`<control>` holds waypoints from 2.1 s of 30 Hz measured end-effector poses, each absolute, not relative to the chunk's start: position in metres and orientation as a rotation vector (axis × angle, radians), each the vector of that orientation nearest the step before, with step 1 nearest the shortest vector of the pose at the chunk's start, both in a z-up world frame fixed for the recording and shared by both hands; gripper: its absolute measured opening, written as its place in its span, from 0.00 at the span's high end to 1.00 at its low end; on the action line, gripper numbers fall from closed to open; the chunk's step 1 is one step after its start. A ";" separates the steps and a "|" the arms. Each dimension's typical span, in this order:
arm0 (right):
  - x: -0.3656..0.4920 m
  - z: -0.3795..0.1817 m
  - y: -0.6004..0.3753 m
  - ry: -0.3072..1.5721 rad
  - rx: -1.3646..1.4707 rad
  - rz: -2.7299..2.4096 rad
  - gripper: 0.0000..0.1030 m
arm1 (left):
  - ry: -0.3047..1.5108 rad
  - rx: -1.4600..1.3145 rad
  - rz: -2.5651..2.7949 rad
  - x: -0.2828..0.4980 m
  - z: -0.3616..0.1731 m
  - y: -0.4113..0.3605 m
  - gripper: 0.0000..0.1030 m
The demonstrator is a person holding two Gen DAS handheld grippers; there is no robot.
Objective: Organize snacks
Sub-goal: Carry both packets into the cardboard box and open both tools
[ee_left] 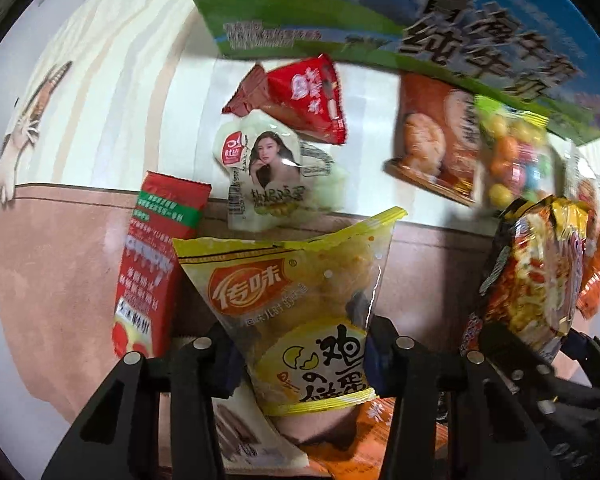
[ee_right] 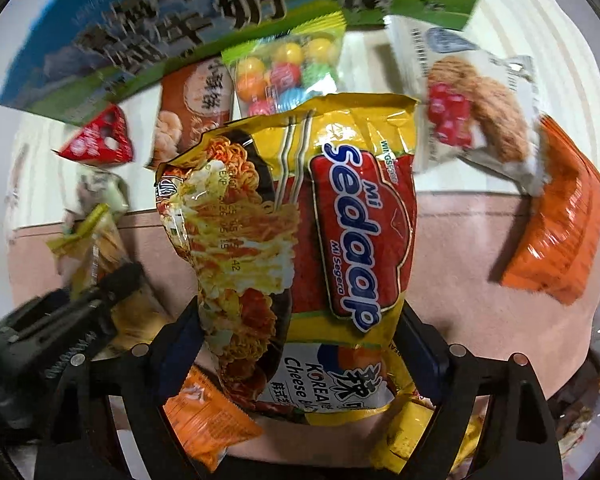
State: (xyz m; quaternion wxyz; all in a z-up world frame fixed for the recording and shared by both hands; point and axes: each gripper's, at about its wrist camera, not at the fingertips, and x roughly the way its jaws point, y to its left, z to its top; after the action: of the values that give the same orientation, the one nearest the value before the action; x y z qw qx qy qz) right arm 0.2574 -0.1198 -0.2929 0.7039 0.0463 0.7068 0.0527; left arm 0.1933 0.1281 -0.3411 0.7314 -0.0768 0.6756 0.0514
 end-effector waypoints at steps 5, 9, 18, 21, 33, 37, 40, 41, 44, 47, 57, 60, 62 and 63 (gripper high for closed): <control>0.252 -0.241 -0.140 1.511 0.203 0.172 0.12 | 1.415 -0.174 0.077 0.184 -0.300 0.137 0.58; 0.260 -0.189 -0.155 1.440 0.273 0.218 0.12 | 1.317 -0.212 0.032 0.185 -0.244 0.148 0.58; 0.333 -0.098 -0.149 1.290 0.295 0.299 0.12 | 1.151 -0.183 -0.049 0.306 -0.157 0.103 0.58; 0.372 -0.090 -0.144 1.272 0.265 0.279 0.12 | 1.181 -0.175 -0.057 0.352 -0.156 0.108 0.58; 0.493 -0.157 -0.116 1.448 0.145 0.179 0.12 | 1.436 -0.142 -0.086 0.506 -0.221 0.089 0.58; 0.511 -0.187 -0.106 1.494 0.085 0.151 0.12 | 1.499 -0.132 -0.092 0.525 -0.239 0.073 0.58; 0.521 -0.195 -0.114 1.523 0.063 0.146 0.12 | 1.538 -0.128 -0.101 0.533 -0.254 0.068 0.58; 0.522 -0.198 -0.114 1.527 0.061 0.143 0.12 | 1.546 -0.124 -0.104 0.535 -0.258 0.068 0.58; 0.533 -0.215 -0.105 1.552 0.056 0.154 0.12 | 1.579 -0.127 -0.113 0.539 -0.268 0.065 0.58; 0.531 -0.214 -0.105 1.581 0.035 0.152 0.11 | 1.591 -0.167 -0.128 0.541 -0.276 0.066 0.52; 0.517 -0.213 -0.110 1.552 0.061 0.173 0.04 | 1.514 -0.161 -0.118 0.532 -0.265 0.072 0.07; 0.502 -0.202 -0.114 1.520 0.066 0.175 0.04 | 1.473 -0.169 -0.111 0.524 -0.255 0.076 0.07; 0.498 -0.190 -0.121 1.504 0.077 0.174 0.04 | 1.429 -0.183 -0.109 0.516 -0.247 0.079 0.07; 0.491 -0.185 -0.123 1.487 0.070 0.167 0.04 | 1.413 -0.178 -0.104 0.512 -0.244 0.079 0.07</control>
State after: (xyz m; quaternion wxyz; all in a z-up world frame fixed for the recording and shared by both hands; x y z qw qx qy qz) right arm 0.4905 -0.1230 -0.1852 0.7324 0.0317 0.6759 0.0757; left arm 0.5122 0.0793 -0.2442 0.7557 -0.0818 0.6481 -0.0478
